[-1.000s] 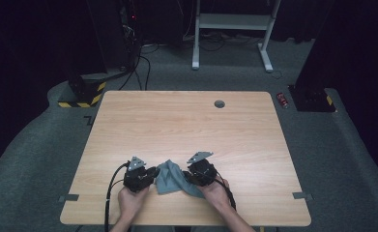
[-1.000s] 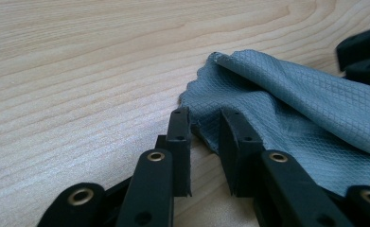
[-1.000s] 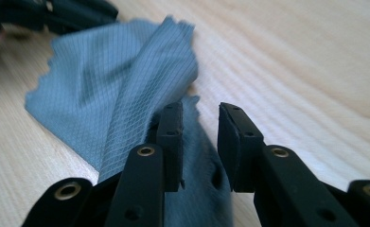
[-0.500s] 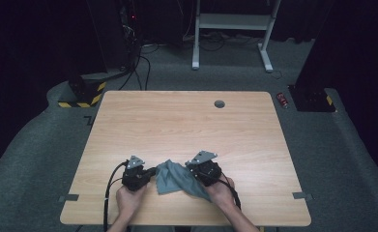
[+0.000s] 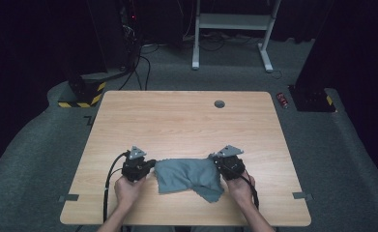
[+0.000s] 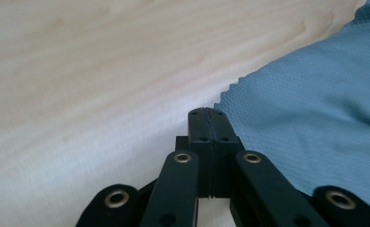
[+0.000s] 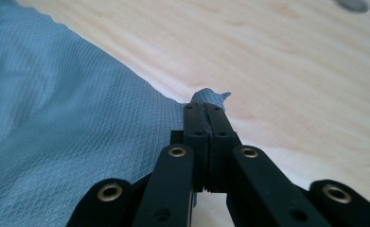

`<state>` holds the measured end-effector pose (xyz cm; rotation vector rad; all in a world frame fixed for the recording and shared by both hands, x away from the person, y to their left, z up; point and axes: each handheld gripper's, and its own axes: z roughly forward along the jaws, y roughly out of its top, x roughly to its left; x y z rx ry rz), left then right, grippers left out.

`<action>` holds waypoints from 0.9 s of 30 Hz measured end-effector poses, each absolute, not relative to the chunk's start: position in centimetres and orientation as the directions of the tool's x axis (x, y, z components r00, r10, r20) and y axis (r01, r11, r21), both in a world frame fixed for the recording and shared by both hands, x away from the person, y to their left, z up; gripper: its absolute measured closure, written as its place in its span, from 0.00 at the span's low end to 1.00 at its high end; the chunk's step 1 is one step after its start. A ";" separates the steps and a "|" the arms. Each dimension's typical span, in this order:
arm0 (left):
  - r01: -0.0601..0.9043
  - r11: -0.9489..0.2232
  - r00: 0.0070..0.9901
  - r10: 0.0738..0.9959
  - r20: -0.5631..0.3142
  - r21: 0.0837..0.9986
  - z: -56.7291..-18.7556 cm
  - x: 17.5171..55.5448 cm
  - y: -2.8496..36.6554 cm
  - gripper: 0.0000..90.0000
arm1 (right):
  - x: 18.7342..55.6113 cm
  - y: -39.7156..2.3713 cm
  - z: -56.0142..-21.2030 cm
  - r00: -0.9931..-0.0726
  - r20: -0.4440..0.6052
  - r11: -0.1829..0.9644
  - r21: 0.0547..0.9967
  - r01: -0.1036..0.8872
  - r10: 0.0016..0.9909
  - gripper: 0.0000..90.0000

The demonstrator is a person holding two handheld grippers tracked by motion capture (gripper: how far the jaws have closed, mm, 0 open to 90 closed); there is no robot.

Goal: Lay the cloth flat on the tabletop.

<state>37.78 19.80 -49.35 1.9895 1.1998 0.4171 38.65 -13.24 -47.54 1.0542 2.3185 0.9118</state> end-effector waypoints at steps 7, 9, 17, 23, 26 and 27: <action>0.588 -0.277 0.490 0.869 -0.063 0.760 -47.6 40.8 19.0 1.00 | 41.4 -13.2 -46.5 -0.576 -0.126 0.468 0.731 0.497 0.808 0.99; 0.599 -0.280 0.473 0.880 -0.050 0.750 -47.7 42.1 18.8 1.00 | 41.9 -13.3 -46.5 -0.570 -0.129 0.466 0.731 0.498 0.811 0.99; 0.683 -0.285 0.411 0.911 -0.032 0.673 -50.3 45.2 17.6 0.97 | 45.3 -12.7 -49.0 -0.524 -0.159 0.489 0.648 0.584 0.836 0.97; 0.667 -0.284 0.442 0.895 -0.060 0.689 -49.4 43.8 18.0 0.74 | 45.1 -13.5 -49.2 -0.503 -0.106 0.441 0.655 0.613 0.858 0.84; 0.654 -0.283 0.476 0.875 -0.091 0.702 -48.5 42.0 18.3 0.66 | 43.3 -14.7 -48.5 -0.506 -0.034 0.386 0.692 0.610 0.862 0.84; 0.652 -0.279 0.485 0.868 -0.105 0.705 -48.4 41.4 18.3 0.65 | 42.8 -14.8 -48.4 -0.514 -0.025 0.385 0.695 0.608 0.857 0.84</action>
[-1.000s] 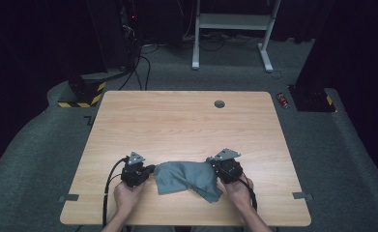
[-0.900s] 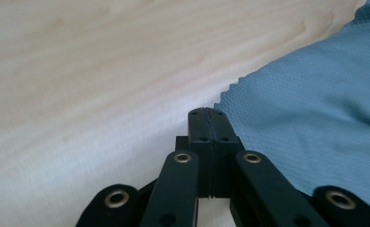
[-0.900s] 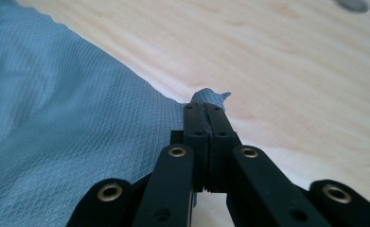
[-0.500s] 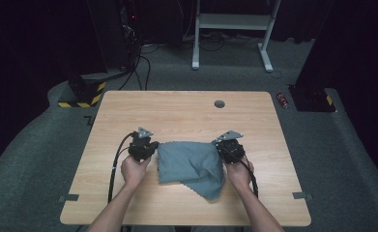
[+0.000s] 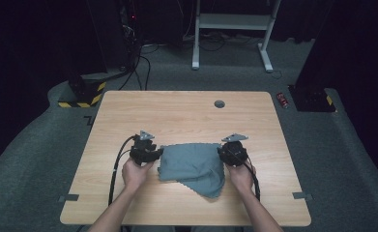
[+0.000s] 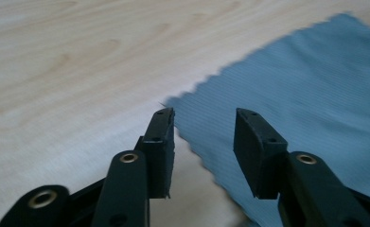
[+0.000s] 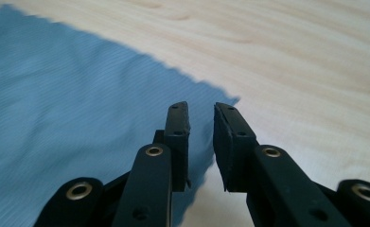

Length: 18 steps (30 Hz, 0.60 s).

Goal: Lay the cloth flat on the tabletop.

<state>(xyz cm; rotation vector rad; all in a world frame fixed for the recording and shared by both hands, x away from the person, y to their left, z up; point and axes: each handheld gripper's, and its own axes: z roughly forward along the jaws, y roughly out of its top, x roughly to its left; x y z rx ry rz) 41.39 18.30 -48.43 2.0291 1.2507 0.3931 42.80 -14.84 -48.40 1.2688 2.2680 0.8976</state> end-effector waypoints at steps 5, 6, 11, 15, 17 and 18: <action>0.675 -0.306 0.529 0.835 -0.152 0.671 -49.1 38.8 18.0 0.61 | 39.4 -15.4 -48.7 -0.572 0.013 0.407 0.689 0.599 0.820 0.81; 0.684 -0.308 0.527 0.836 -0.155 0.661 -49.5 38.6 17.9 0.61 | 38.9 -15.4 -48.9 -0.577 0.019 0.408 0.687 0.601 0.817 0.79; 0.703 -0.314 0.505 0.852 -0.137 0.638 -50.5 39.2 17.3 0.65 | 37.8 -15.0 -50.1 -0.587 0.019 0.431 0.659 0.616 0.809 0.75; 0.698 -0.327 0.494 0.864 -0.098 0.637 -50.8 39.6 17.0 0.74 | 38.0 -14.5 -50.7 -0.594 0.004 0.458 0.632 0.625 0.804 0.81; 0.693 -0.350 0.499 0.864 -0.070 0.631 -50.8 39.8 16.8 0.82 | 38.1 -14.3 -50.8 -0.597 -0.020 0.476 0.625 0.618 0.802 0.88; 0.687 -0.368 0.506 0.861 -0.049 0.626 -50.7 39.9 16.7 0.86 | 38.2 -14.2 -50.7 -0.601 -0.021 0.482 0.621 0.618 0.799 0.92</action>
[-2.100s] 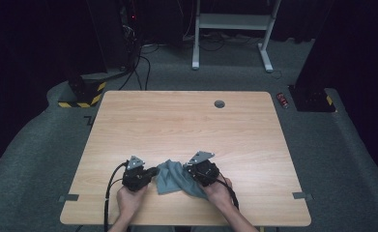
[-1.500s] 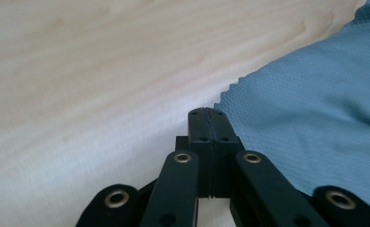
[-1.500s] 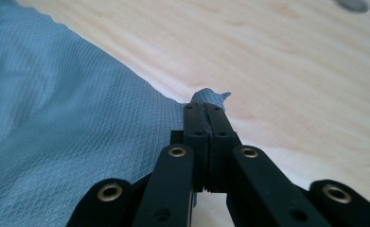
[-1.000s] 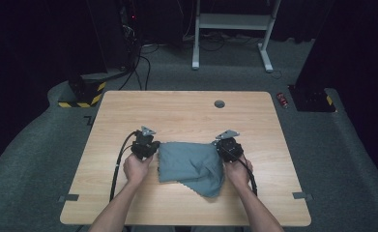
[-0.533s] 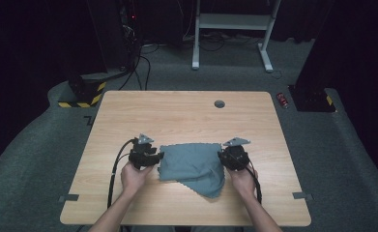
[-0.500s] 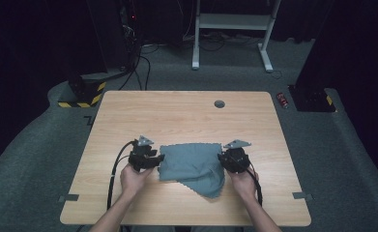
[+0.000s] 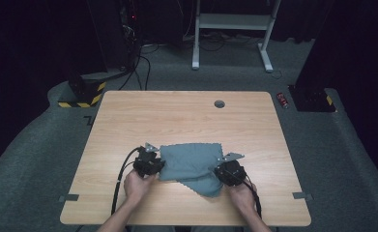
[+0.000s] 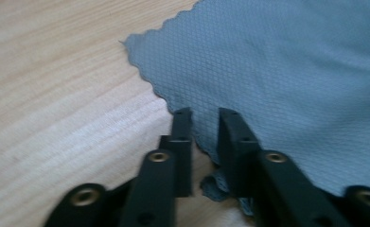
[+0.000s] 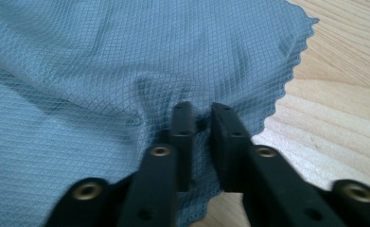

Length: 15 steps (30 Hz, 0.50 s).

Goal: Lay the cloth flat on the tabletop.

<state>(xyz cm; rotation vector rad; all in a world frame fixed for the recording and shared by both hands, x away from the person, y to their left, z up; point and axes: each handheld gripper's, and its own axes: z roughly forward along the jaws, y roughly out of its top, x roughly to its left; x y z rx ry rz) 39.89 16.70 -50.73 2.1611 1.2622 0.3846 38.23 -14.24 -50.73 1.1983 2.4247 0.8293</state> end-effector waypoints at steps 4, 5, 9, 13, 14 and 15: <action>0.684 -0.412 0.535 0.845 -0.029 0.602 -50.5 40.6 16.1 1.00 | 38.6 -14.0 -50.6 -0.613 -0.060 0.516 0.608 0.604 0.788 0.99; 0.681 -0.419 0.538 0.842 -0.023 0.600 -50.4 40.7 16.1 1.00 | 38.8 -14.0 -50.5 -0.615 -0.067 0.519 0.612 0.597 0.786 0.99; 0.668 -0.403 0.534 0.845 -0.025 0.626 -49.4 41.4 16.2 1.00 | 39.1 -14.0 -49.8 -0.610 -0.077 0.515 0.623 0.588 0.789 0.99; 0.668 -0.366 0.504 0.863 -0.032 0.648 -48.8 42.5 16.6 1.00 | 40.1 -14.1 -49.0 -0.601 -0.100 0.520 0.626 0.581 0.793 0.99; 0.668 -0.366 0.504 0.863 -0.032 0.648 -48.8 42.5 16.6 1.00 | 40.4 -14.1 -49.0 -0.600 -0.104 0.522 0.624 0.582 0.793 0.99; 0.686 -0.349 0.483 0.875 -0.040 0.638 -49.1 43.1 16.9 1.00 | 40.8 -14.1 -49.1 -0.596 -0.101 0.519 0.619 0.590 0.797 0.99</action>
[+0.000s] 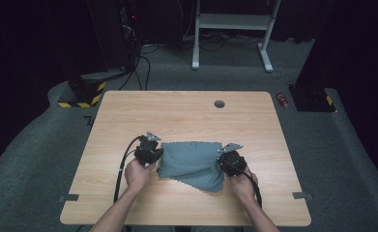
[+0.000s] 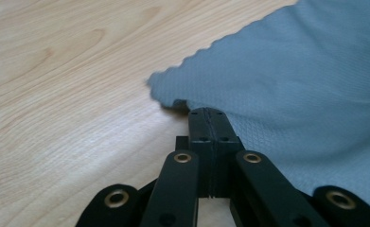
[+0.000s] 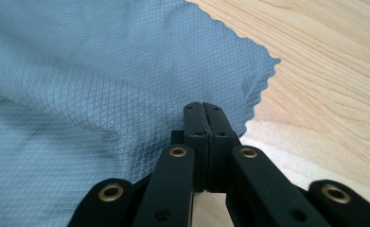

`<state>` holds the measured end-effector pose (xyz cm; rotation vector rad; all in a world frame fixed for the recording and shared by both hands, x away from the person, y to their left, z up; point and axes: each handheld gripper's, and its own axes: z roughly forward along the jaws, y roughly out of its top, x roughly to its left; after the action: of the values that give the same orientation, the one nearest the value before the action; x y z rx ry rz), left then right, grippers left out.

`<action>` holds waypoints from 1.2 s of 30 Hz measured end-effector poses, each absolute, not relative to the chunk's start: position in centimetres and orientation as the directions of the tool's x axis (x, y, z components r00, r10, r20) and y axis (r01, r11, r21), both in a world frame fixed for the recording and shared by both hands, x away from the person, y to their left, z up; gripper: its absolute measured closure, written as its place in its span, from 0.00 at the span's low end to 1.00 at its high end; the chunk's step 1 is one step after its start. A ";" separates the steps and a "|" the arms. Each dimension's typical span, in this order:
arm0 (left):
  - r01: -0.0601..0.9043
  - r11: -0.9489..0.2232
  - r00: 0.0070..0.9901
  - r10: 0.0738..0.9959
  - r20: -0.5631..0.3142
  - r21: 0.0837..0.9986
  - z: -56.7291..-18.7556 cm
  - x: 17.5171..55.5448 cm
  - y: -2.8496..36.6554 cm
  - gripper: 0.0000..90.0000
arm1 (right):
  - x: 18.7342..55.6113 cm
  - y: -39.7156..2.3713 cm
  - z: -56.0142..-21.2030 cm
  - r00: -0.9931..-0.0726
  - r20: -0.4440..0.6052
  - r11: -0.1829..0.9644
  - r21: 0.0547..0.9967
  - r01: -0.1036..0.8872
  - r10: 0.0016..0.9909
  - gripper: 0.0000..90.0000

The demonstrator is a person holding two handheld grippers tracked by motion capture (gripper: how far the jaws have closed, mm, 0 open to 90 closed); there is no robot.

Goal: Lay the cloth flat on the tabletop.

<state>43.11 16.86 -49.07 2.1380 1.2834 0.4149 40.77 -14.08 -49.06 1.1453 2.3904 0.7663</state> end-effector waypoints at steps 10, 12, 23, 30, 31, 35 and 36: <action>0.618 -0.353 0.554 0.830 -0.070 0.703 -47.9 39.3 17.2 0.68 | 38.9 -14.7 -48.5 -0.599 -0.058 0.476 0.670 0.569 0.798 0.88; 0.604 -0.360 0.580 0.811 -0.082 0.711 -47.8 37.9 17.1 0.66 | 37.7 -14.7 -48.3 -0.611 -0.060 0.476 0.688 0.548 0.789 0.88; 0.566 -0.468 0.629 0.777 0.010 0.679 -50.0 33.7 15.5 0.63 | 35.3 -10.0 -50.5 -0.738 0.016 0.535 0.679 0.503 0.674 0.81; 0.559 -0.525 0.634 0.770 0.077 0.641 -50.6 34.1 15.2 0.80 | 35.2 -6.7 -51.0 -0.770 -0.018 0.580 0.669 0.466 0.638 0.77; 0.560 -0.531 0.640 0.765 0.075 0.637 -50.6 34.3 15.3 0.84 | 35.3 -6.4 -51.2 -0.772 -0.025 0.589 0.663 0.463 0.635 0.78; 0.558 -0.535 0.650 0.757 0.067 0.634 -50.4 34.6 15.2 0.99 | 35.2 -6.2 -51.2 -0.782 -0.047 0.611 0.654 0.447 0.622 0.92; 0.560 -0.521 0.649 0.759 0.050 0.644 -49.9 34.8 15.3 0.99 | 35.2 -6.3 -51.2 -0.786 -0.060 0.619 0.654 0.434 0.615 0.96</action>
<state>34.77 15.32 -49.92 2.2715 1.0217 0.4370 35.15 -6.26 -51.24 0.8521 2.5669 0.9284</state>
